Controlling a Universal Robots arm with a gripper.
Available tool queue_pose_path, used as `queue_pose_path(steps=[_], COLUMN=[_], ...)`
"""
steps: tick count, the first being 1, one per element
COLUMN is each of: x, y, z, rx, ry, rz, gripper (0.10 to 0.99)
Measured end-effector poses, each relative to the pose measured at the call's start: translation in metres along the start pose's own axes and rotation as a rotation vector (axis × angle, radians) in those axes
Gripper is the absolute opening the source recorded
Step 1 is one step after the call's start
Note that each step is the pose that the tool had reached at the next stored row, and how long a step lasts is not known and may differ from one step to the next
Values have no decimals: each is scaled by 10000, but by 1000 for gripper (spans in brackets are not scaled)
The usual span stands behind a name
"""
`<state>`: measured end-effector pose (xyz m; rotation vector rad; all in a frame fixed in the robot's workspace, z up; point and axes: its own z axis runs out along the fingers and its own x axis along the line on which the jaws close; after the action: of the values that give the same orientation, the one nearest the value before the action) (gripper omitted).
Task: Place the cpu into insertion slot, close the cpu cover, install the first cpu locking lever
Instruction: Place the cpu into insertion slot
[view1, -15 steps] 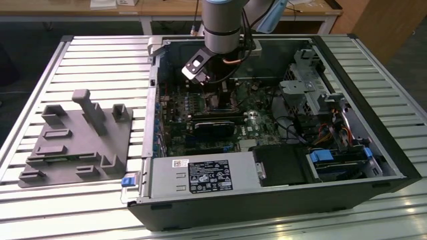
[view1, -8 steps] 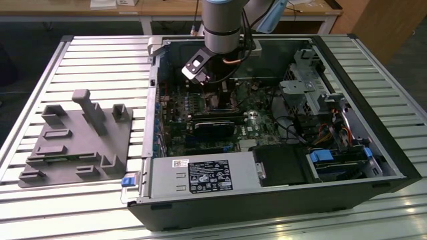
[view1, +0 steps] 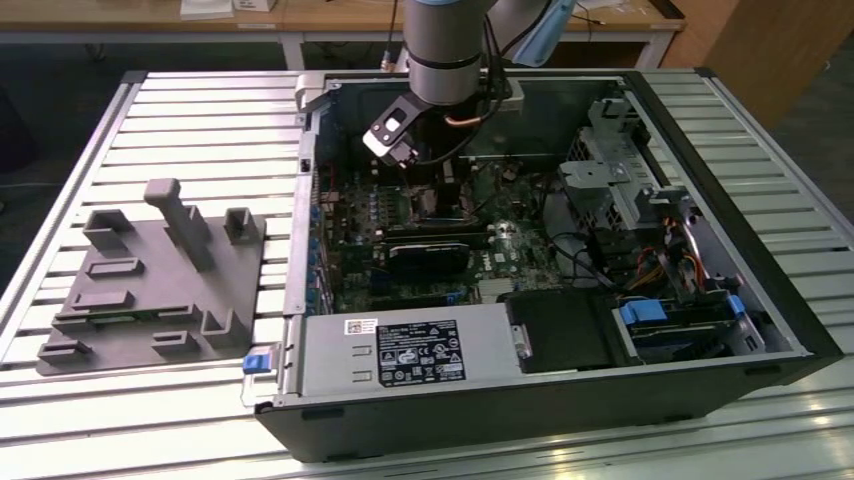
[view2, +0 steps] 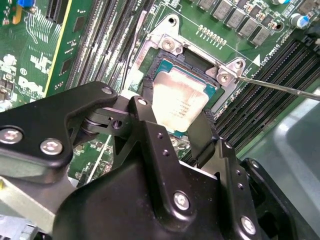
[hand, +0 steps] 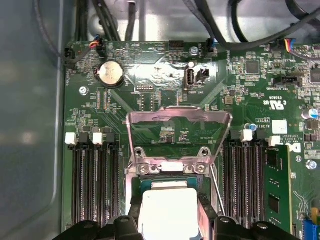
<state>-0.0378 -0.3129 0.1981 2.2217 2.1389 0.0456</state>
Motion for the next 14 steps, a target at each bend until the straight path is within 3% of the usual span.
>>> queue_pose_path(steps=[14], x=[0], y=[-5], z=[3], rx=[0], ry=[-8], rz=[98], gripper=[525])
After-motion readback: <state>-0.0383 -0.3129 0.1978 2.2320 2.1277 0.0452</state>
